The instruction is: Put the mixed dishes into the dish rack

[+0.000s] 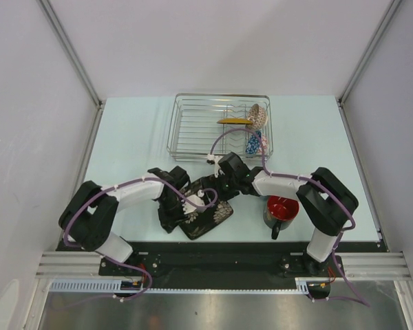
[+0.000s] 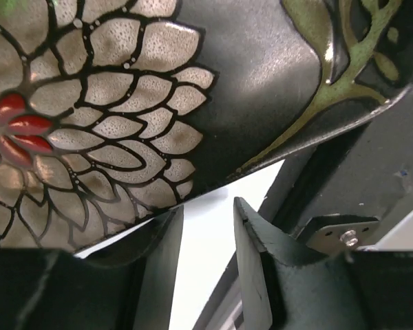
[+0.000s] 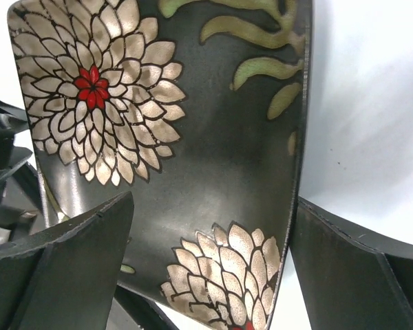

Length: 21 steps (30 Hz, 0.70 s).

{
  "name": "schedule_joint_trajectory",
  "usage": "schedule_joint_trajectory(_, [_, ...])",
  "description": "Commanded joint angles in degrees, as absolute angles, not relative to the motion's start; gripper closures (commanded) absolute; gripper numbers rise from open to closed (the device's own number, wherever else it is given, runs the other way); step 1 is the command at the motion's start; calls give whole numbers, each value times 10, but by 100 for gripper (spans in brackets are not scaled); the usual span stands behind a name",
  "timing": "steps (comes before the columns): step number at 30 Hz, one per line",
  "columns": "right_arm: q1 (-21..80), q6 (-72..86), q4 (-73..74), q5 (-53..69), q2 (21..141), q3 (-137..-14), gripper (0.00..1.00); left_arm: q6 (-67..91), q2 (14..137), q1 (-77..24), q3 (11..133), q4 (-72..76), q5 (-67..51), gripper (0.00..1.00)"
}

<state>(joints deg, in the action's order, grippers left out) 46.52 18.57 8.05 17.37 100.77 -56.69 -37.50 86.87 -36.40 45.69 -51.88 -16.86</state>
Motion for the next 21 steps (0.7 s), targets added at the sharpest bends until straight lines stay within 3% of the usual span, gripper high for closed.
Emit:
schedule_joint_trajectory(1, [466,193,170,210,1046,-512,6,-338,901,-367,475,-446,-145,59])
schedule_joint_trajectory(10, [452,205,27,315,1063,-451,12,-307,890,-367,488,-403,-120,57])
schedule_joint_trajectory(21, [424,203,-26,439,1113,-451,26,-274,896,-336,521,-336,-120,58])
